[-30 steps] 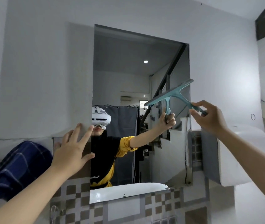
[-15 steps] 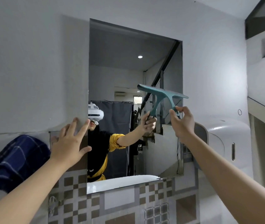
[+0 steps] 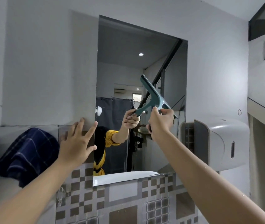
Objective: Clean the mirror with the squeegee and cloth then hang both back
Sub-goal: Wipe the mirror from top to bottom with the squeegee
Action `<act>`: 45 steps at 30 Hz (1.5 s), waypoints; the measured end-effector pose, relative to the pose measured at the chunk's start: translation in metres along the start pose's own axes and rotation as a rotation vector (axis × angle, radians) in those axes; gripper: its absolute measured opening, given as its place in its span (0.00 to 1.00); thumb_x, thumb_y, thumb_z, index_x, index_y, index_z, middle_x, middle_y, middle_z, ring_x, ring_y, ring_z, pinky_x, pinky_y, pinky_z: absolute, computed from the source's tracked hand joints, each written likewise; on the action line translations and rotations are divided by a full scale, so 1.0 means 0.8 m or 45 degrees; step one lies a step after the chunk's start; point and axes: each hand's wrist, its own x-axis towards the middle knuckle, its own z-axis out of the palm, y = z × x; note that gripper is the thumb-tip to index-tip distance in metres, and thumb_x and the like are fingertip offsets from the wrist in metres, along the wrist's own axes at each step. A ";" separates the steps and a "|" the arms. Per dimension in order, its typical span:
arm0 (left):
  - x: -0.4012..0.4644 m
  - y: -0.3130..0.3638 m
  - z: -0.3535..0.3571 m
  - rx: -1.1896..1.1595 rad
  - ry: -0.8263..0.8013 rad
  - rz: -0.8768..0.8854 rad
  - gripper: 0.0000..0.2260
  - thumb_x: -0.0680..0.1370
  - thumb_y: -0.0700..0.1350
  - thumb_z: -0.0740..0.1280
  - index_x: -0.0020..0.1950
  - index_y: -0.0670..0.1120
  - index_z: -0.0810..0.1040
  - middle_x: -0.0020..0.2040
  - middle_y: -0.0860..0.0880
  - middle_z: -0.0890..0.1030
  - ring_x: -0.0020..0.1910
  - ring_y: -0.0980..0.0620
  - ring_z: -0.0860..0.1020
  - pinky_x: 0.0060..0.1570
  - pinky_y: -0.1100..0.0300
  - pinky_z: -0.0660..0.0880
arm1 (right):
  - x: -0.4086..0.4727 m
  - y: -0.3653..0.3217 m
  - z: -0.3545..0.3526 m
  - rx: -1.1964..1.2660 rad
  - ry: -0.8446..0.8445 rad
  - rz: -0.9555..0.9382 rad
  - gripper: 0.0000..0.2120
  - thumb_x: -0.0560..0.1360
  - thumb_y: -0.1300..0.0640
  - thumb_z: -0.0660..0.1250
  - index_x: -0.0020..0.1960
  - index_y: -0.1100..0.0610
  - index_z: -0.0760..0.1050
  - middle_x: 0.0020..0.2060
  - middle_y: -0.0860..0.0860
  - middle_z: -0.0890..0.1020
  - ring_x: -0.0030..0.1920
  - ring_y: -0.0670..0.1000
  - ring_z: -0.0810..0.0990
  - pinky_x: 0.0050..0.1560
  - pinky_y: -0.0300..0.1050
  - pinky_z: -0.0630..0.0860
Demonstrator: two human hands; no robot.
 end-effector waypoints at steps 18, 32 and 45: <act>-0.011 -0.005 0.009 0.006 0.029 0.025 0.48 0.59 0.63 0.75 0.74 0.55 0.57 0.74 0.37 0.58 0.70 0.34 0.62 0.55 0.31 0.68 | -0.111 0.069 0.062 -0.159 -0.208 -0.398 0.09 0.77 0.58 0.66 0.54 0.59 0.69 0.33 0.45 0.73 0.28 0.27 0.73 0.25 0.25 0.68; -0.026 0.002 0.019 -0.014 -0.004 -0.046 0.47 0.62 0.63 0.73 0.75 0.57 0.52 0.75 0.36 0.50 0.69 0.30 0.60 0.56 0.30 0.67 | -0.033 0.101 -0.027 -0.750 -0.478 -1.004 0.13 0.73 0.54 0.72 0.55 0.55 0.74 0.33 0.47 0.81 0.24 0.43 0.74 0.21 0.40 0.72; -0.028 0.001 0.024 0.015 -0.002 -0.045 0.46 0.63 0.62 0.73 0.75 0.56 0.53 0.75 0.36 0.51 0.70 0.31 0.59 0.54 0.29 0.69 | 0.057 0.062 -0.108 -1.092 -0.479 -1.231 0.14 0.71 0.55 0.74 0.55 0.52 0.79 0.24 0.38 0.70 0.22 0.41 0.65 0.25 0.35 0.60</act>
